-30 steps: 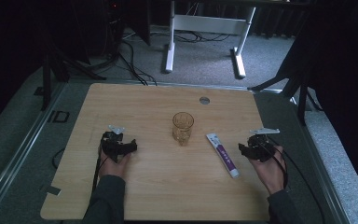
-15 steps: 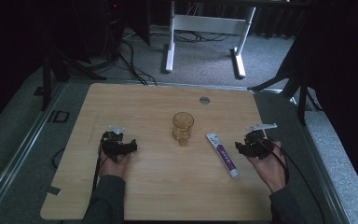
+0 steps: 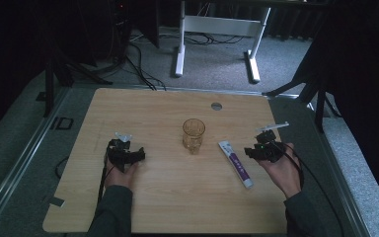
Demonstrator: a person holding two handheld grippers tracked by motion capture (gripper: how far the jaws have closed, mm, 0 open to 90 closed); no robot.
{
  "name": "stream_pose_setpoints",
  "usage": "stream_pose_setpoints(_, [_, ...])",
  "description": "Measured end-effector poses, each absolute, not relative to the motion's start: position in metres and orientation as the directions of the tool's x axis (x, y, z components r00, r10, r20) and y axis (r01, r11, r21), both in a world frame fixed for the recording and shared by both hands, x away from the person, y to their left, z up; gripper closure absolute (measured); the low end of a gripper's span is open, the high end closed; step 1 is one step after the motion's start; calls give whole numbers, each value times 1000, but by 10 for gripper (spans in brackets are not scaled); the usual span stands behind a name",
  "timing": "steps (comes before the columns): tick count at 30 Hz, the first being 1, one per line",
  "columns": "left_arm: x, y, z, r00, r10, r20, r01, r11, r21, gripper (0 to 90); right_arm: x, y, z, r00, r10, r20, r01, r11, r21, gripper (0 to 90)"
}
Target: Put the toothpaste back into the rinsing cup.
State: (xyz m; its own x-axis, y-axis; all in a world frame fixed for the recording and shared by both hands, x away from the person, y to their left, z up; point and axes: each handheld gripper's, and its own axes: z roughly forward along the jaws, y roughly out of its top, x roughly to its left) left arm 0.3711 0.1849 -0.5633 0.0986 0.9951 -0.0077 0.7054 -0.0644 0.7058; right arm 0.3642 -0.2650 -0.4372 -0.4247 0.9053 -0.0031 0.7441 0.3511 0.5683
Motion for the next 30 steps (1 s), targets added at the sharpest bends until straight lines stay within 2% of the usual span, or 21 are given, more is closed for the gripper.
stream_pose_setpoints(19, [371, 185, -563, 99, 995, -7, 706, -66, 705, 140, 374, -246, -436, -458, 889, 23, 764, 380, 522, 548])
stream_pose_setpoints(30, [371, 185, -563, 101, 995, -9, 705, -66, 706, 142, 378, -238, -436, -478, 878, 4, 764, 413, 495, 548])
